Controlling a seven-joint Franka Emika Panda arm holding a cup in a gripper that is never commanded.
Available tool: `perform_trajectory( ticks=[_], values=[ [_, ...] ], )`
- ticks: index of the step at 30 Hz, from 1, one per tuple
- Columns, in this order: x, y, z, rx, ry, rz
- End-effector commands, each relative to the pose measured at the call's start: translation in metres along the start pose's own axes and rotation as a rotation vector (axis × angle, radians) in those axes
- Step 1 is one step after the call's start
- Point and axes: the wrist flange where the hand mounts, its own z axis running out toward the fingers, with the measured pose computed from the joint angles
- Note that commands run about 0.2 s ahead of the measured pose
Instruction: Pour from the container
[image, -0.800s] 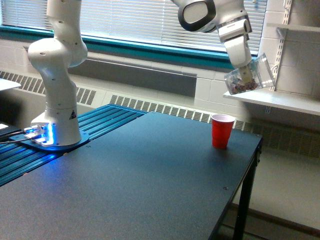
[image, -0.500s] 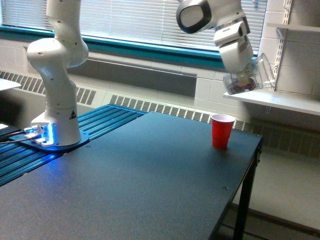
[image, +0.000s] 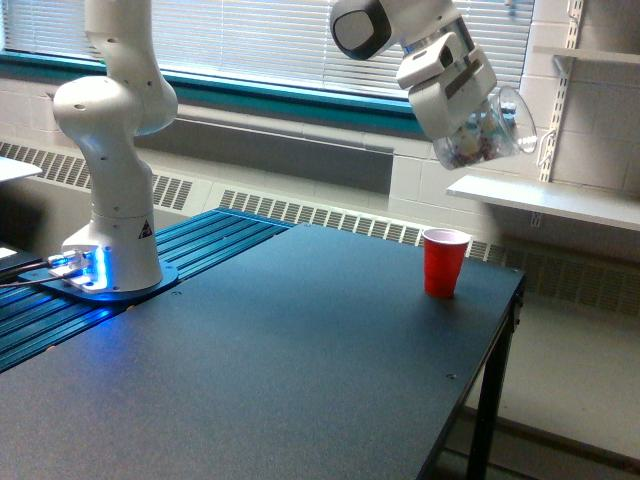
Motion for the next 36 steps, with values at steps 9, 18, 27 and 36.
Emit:
perform_trajectory(
  ticks=[9,18,27,36],
  values=[
    [-0.108,-0.025,0.039,0.028,-0.143,0.034],
    [-0.170,-0.026,0.068,0.030,-0.239,0.036],
    [-0.228,-0.018,0.092,0.014,-0.324,0.012],
    [-0.278,-0.007,0.110,0.001,-0.414,-0.013]
  ],
)
